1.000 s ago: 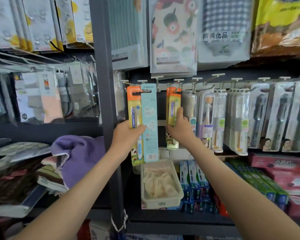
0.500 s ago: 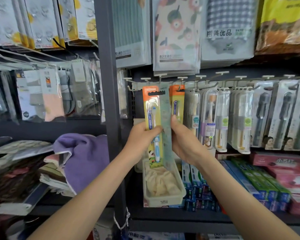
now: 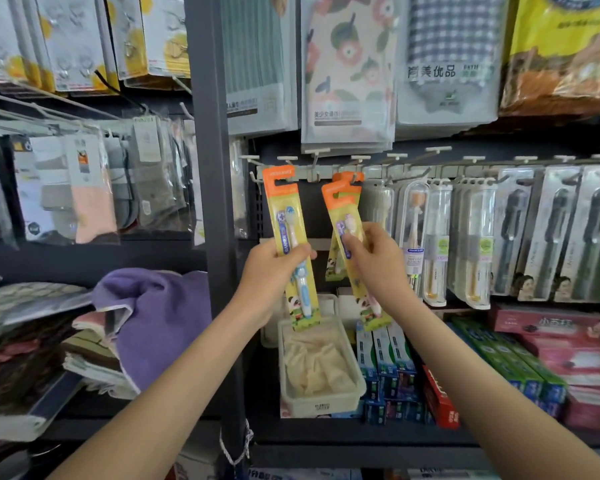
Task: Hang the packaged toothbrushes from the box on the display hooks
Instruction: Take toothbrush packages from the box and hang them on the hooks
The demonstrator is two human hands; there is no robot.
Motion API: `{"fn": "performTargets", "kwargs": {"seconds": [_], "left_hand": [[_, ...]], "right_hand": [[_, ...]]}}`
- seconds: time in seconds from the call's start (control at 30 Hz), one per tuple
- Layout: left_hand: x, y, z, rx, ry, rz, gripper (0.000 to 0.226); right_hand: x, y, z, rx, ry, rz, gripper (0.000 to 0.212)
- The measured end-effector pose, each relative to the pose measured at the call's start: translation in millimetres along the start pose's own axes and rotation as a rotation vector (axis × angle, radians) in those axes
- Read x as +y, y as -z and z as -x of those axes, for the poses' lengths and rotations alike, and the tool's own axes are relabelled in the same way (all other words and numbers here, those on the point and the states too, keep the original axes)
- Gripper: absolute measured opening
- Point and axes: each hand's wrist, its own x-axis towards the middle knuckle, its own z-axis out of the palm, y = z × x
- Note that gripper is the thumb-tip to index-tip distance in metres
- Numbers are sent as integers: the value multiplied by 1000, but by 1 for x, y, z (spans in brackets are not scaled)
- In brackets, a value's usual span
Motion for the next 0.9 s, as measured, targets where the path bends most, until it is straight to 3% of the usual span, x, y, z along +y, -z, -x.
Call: {"fn": "performTargets", "kwargs": {"seconds": [0.3,0.73,0.9], "left_hand": [[3,12,-8,-133,-14,-36,12],[-9,32,-19,-251,28,-99,10],[-12,33,-19,-270,19,-116,9]], "right_hand": [[6,-1,-44,84,46,435,29],[4,-19,-54,53,-65,619,36],[5,-24,-36,56,24,475,34]]}}
